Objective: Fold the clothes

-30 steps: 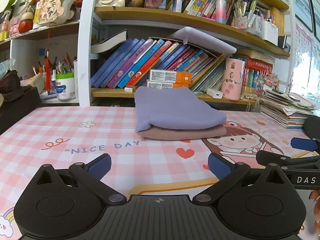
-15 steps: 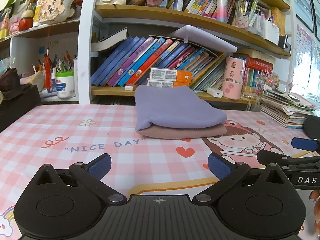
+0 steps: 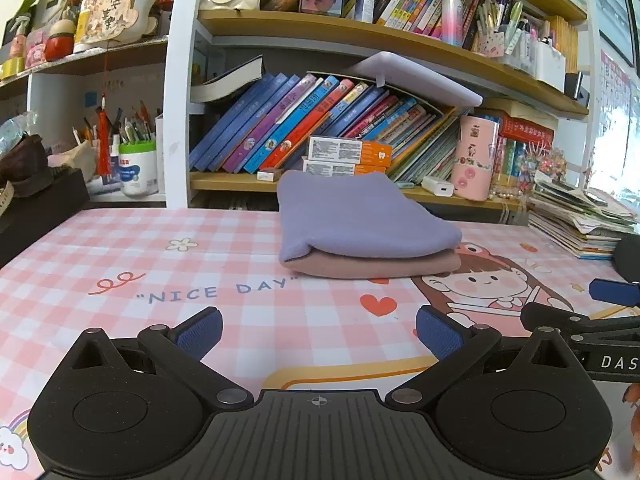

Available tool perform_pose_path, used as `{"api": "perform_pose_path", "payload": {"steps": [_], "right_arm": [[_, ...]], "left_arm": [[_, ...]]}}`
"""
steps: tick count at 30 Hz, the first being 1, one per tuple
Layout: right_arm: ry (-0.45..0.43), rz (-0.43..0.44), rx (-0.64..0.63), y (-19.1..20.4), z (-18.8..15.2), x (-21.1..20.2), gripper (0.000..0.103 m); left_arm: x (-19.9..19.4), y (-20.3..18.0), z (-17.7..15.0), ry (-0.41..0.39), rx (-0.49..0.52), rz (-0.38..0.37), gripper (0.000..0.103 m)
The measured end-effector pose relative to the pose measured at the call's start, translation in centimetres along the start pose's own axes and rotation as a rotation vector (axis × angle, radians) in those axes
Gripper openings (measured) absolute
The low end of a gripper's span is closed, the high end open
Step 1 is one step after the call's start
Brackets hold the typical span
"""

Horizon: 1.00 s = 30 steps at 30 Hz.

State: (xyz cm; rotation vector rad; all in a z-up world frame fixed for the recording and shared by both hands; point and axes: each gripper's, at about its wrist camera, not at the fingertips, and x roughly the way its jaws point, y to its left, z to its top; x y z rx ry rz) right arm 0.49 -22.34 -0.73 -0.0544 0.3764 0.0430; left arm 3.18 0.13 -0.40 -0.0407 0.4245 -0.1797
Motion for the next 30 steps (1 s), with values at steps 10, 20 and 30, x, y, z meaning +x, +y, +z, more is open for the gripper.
{"api": "perform_pose_path", "payload": {"steps": [10, 20, 30], "right_arm": [[0.004, 0.000, -0.001, 0.0, 0.0, 0.1, 0.103], [0.010, 0.002, -0.005, 0.0, 0.0, 0.3, 0.103], [0.026, 0.003, -0.015, 0.2, 0.0, 0.6, 0.103]], "left_arm": [[-0.1, -0.2, 0.0, -0.005, 0.009, 0.010, 0.103], [-0.5, -0.3, -0.1, -0.031, 0.015, 0.007, 0.103], [0.0, 0.9, 0.0, -0.005, -0.050, -0.022, 0.103]]}}
